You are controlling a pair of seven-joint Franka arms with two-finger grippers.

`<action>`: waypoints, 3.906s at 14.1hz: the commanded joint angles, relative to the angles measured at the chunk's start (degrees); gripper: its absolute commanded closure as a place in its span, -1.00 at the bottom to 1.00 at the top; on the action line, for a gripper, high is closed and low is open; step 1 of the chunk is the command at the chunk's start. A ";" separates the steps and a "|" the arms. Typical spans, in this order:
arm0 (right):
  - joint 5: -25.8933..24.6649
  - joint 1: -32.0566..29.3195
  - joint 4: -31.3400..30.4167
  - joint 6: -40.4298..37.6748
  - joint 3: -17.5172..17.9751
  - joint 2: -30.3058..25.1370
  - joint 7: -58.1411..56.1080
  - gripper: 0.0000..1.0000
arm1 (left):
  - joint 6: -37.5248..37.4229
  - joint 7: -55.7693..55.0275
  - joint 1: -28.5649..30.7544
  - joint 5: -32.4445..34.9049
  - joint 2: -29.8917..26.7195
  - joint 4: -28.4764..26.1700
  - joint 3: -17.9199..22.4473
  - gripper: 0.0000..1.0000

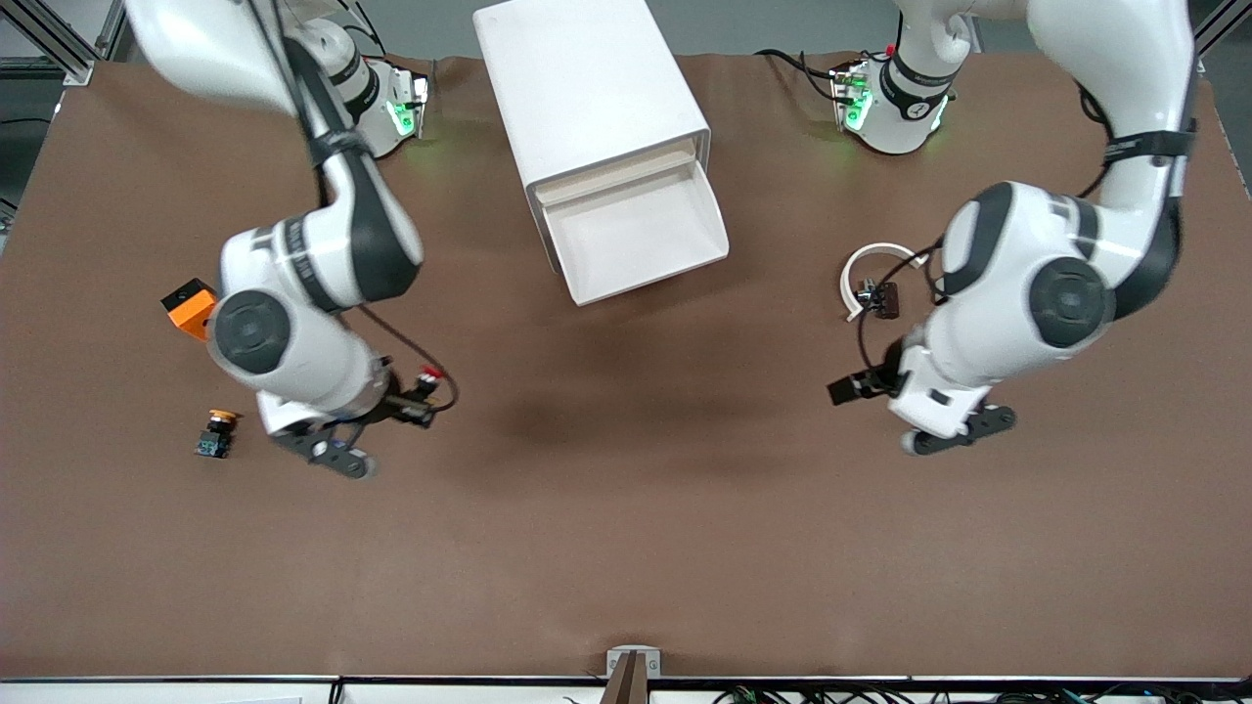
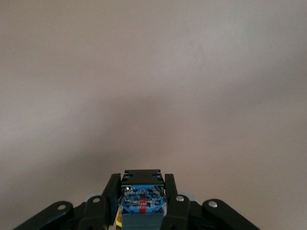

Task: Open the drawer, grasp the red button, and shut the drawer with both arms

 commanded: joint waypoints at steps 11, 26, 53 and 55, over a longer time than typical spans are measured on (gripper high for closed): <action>-7.53 -17.50 -14.73 22.59 1.37 3.59 -27.19 1.00 | 18.61 -15.83 -11.16 3.52 -1.50 -14.31 -5.75 -1.00; -6.74 -22.79 -16.40 27.08 1.81 8.43 -33.18 1.00 | 22.58 -26.90 -16.51 0.88 2.11 -17.22 -12.61 -1.00; -7.36 -22.52 -12.88 -16.77 1.37 -25.14 -33.18 -1.00 | 21.96 -33.41 -23.11 -25.65 5.71 -16.34 -12.87 -1.00; -6.74 -23.66 -12.62 -16.69 1.37 -24.88 -33.18 -1.00 | 21.96 -33.32 -23.11 -25.66 5.71 -16.35 -12.87 -1.00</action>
